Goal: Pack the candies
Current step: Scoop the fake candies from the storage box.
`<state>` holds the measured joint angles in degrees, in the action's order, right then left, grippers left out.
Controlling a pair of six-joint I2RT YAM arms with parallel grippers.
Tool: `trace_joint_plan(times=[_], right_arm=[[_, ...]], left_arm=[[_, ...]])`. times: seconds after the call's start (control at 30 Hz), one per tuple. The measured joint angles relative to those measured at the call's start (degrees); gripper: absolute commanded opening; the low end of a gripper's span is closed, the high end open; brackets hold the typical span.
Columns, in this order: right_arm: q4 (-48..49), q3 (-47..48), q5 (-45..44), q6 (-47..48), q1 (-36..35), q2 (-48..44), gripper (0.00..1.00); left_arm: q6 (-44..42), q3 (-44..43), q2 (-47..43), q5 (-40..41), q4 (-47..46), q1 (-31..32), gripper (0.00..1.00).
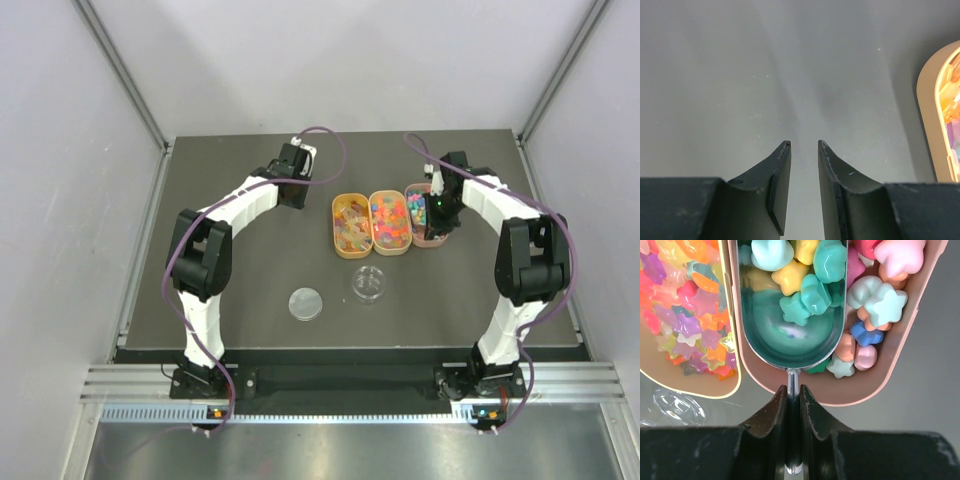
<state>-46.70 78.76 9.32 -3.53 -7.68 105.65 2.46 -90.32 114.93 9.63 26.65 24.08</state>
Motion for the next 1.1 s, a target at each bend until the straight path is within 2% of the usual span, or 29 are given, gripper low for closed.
trace_joint_plan(times=[0.53,1.1], right_arm=[[9.44,-6.88,1.03,0.09,0.74,-2.56,0.00],[23.15,-18.34,0.83,4.98,0.72,-9.31,0.00]], left_arm=[[-0.02,-0.22,0.00,-1.25,0.42,0.00,0.33],[-2.36,-0.22,0.00,-0.04,-0.13,0.02,0.33]])
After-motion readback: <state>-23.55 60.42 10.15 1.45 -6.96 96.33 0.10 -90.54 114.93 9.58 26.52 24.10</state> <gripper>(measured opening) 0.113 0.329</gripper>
